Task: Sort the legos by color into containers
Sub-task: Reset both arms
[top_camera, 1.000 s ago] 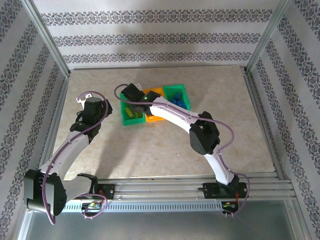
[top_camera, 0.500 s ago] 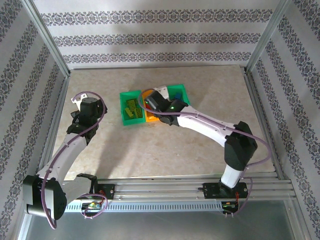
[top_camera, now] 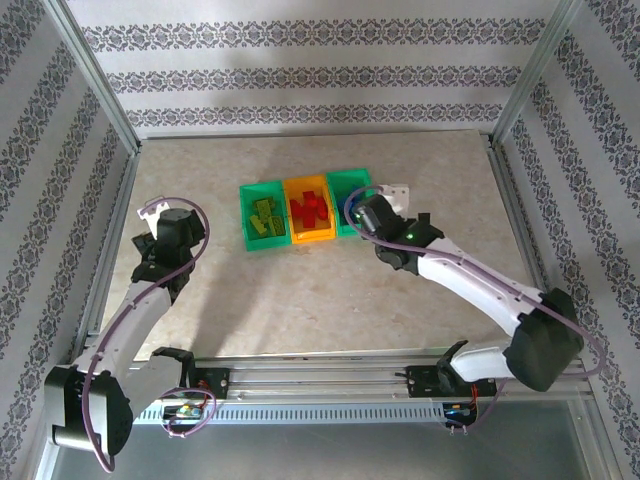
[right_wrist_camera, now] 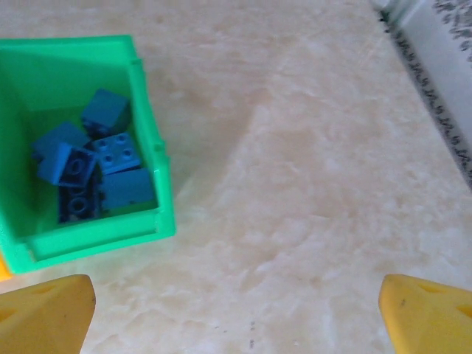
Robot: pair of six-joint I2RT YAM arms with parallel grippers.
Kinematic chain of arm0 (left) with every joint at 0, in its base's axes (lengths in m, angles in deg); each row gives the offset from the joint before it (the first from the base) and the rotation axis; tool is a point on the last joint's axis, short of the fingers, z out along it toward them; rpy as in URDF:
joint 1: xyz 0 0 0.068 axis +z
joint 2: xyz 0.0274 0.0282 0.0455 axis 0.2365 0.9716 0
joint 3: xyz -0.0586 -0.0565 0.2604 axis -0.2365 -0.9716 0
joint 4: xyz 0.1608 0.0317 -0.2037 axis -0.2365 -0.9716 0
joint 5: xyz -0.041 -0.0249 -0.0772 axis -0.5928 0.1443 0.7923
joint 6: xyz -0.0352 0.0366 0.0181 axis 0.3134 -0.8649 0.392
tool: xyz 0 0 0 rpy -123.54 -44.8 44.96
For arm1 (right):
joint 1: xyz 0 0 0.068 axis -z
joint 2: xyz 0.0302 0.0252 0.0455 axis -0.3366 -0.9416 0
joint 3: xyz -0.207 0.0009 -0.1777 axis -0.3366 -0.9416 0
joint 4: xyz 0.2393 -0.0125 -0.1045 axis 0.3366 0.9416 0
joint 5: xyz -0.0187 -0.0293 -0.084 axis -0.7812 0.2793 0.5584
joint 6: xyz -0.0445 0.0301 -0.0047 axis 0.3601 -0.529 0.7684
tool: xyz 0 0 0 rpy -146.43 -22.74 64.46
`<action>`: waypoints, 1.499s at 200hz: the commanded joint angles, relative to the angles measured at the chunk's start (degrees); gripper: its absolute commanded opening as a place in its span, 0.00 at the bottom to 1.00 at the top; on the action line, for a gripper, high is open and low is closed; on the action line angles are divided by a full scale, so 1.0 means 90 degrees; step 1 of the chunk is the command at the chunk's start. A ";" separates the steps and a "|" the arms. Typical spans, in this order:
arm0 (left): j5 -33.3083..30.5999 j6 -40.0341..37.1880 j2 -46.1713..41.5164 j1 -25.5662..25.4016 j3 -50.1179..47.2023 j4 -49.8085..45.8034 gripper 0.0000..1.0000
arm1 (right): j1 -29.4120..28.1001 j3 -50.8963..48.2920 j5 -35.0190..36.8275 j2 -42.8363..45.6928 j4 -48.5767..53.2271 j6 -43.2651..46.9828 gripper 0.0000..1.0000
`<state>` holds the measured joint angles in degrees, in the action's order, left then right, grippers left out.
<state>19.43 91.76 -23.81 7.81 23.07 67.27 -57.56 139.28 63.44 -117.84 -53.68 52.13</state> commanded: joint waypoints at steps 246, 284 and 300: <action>0.1551 -0.1397 0.0372 0.1580 -0.1912 0.3736 1.00 | 0.2507 -0.3386 -0.0075 0.1294 -0.5244 0.2617 0.98; 0.2252 -0.1556 0.0770 0.1570 -0.1933 0.4148 1.00 | 0.2863 -0.3753 -0.0562 0.1576 -0.5731 0.2713 0.98; 0.2475 -0.1566 0.0958 0.1570 -0.1962 0.4431 1.00 | 0.2990 -0.3912 -0.0815 0.1717 -0.5920 0.2717 0.98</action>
<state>36.54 79.35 -17.10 21.30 6.46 100.16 -32.16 106.23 60.36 -104.66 -101.62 75.52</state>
